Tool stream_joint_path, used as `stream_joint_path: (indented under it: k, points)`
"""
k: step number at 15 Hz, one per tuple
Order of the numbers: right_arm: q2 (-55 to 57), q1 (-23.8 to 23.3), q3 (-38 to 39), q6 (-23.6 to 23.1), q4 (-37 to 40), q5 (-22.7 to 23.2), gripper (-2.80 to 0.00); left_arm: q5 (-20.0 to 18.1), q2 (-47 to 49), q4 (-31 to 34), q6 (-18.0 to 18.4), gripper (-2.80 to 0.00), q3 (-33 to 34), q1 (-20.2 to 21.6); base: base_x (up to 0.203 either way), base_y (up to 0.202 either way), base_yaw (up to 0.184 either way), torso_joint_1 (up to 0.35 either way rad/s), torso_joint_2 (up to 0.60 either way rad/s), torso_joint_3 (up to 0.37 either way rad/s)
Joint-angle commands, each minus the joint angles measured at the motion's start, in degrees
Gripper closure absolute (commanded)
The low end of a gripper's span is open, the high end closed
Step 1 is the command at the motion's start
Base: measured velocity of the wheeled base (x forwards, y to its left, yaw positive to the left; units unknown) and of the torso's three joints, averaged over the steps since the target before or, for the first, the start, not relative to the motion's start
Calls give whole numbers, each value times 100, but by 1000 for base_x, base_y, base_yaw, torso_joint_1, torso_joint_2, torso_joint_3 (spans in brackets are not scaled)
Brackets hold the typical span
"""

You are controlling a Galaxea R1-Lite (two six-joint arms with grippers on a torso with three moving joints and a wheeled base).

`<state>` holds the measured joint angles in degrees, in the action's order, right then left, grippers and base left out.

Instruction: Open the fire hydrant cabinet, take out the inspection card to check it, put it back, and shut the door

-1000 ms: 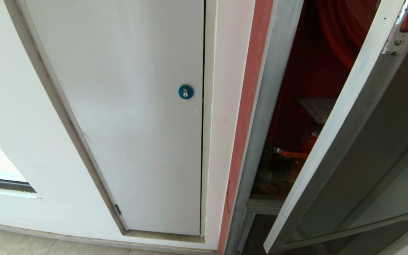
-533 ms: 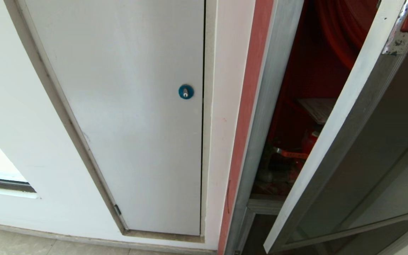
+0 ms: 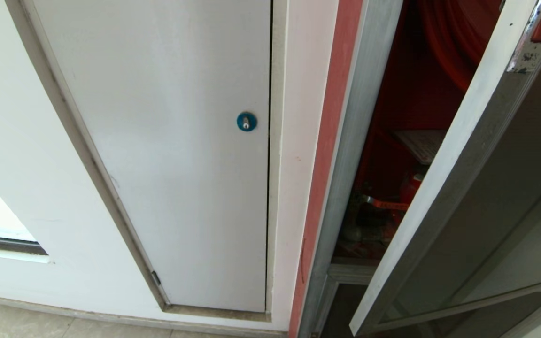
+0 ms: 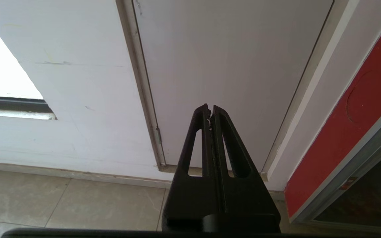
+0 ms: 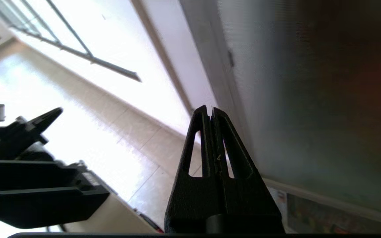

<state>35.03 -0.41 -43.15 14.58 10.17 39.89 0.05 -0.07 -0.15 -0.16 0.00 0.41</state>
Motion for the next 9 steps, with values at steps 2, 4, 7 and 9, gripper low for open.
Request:
stream_joint_path:
  k: [2,4,7,9]
  points:
    - [600,7,-279,7,6,701,0,4,7,-3,-2,0,9,2,0,0,0,0,0,0]
    - [927,58,-432,-14,-29,838,0,4,7,-3,-2,0,9,2,0,0,0,0,0,0]
    - [1480,390,-729,-191,-155,826,0,4,7,-3,-2,0,9,2,0,0,0,0,0,0]
    - [1596,679,-907,-217,-169,710,0,4,7,-3,-2,0,9,4,0,0,0,0,0,0]
